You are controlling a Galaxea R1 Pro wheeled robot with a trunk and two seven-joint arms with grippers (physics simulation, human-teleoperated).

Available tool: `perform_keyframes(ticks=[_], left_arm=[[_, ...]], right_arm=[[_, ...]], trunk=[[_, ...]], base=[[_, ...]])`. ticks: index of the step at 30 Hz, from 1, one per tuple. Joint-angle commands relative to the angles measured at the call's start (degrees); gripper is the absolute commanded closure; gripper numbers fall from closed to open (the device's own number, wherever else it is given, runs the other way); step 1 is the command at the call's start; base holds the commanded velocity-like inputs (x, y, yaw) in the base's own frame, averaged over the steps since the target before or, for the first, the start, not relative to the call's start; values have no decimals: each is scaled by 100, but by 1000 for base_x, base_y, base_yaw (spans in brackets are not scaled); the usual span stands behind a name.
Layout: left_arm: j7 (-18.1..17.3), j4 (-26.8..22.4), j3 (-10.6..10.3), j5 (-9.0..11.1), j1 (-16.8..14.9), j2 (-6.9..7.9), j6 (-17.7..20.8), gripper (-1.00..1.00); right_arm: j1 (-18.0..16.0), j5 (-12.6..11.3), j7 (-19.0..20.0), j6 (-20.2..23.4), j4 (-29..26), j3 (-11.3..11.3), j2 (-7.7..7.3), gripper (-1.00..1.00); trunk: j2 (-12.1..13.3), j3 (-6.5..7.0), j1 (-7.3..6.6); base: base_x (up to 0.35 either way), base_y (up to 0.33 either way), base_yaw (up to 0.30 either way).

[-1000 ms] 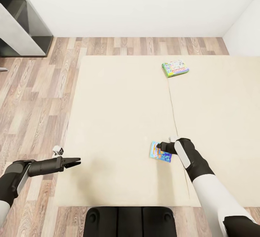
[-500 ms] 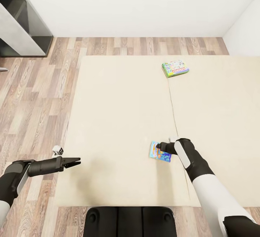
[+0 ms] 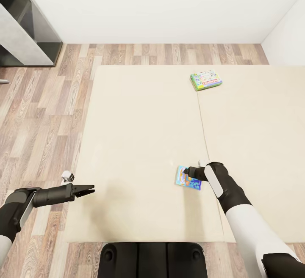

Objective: Put all the toys in the child's room - the three board games (two on the bed and one on the table), the two jigsaw puzzles on the table, and the tennis ball on the table - inside the toy box on the table in the child's room.

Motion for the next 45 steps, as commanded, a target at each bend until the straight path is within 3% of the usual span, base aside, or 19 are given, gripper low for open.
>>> perform_keyframes(ticks=[1,45], left_arm=[[-22,4,-4,-5,-6,-2,58,-100],[-22,4,31,-8,-6,0,58,-100]], right_arm=[[4,-173,-11,-17,14,15,-1,-100],[4,-171,-19,-34,14,10,8,-100]], trunk=[[-3,-5,5],[-3,-5,5]], base=[[0,25,0],[0,40,0]])
